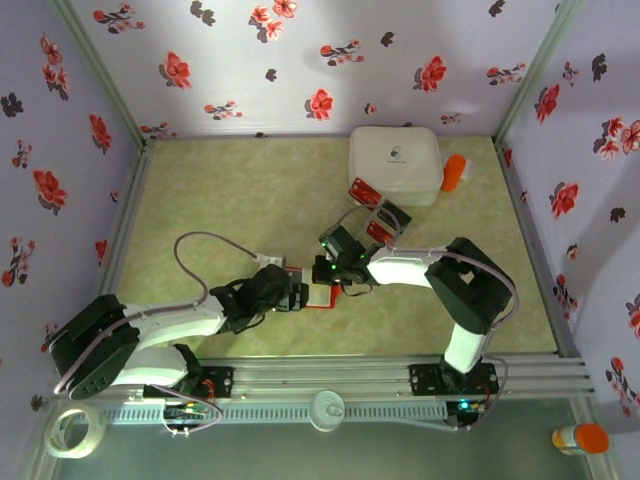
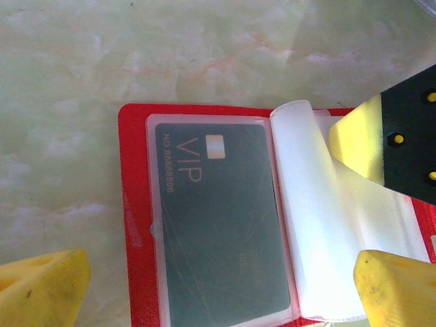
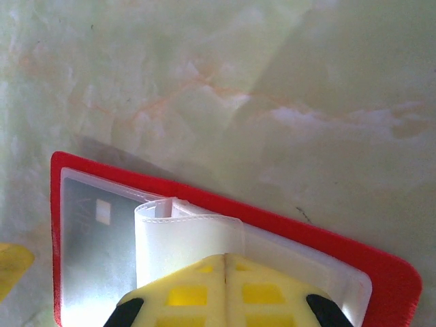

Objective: Put the credit cards into the card holder

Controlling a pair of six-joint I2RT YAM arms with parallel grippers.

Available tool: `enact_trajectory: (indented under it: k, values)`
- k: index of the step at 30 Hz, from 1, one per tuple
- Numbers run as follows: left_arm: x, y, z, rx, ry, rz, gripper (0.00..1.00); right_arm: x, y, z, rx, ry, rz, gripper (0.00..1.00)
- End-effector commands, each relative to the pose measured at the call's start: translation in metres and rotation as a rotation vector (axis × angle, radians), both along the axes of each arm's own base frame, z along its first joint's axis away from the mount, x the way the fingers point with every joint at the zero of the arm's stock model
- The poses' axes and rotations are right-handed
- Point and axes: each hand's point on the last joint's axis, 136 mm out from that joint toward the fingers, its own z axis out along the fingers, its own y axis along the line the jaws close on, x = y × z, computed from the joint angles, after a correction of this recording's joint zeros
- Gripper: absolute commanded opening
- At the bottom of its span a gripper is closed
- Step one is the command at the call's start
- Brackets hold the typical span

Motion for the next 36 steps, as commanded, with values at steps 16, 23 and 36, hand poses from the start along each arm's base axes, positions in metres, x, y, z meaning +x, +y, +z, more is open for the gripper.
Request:
enact_trajectory:
  k: [16, 23, 36]
  values:
    - [-0.004, -0.01, -0.001, -0.031, -0.029, -0.033, 1.0, -0.007, 0.01, -0.005, 0.058, 0.05, -0.012, 0.0]
    - [-0.005, -0.007, -0.017, 0.019, -0.005, -0.036, 1.0, -0.007, 0.01, -0.005, 0.064, 0.052, -0.017, 0.0]
    - [-0.007, -0.003, -0.025, 0.032, 0.004, -0.032, 0.9, -0.002, 0.005, 0.015, 0.068, 0.012, -0.025, 0.16]
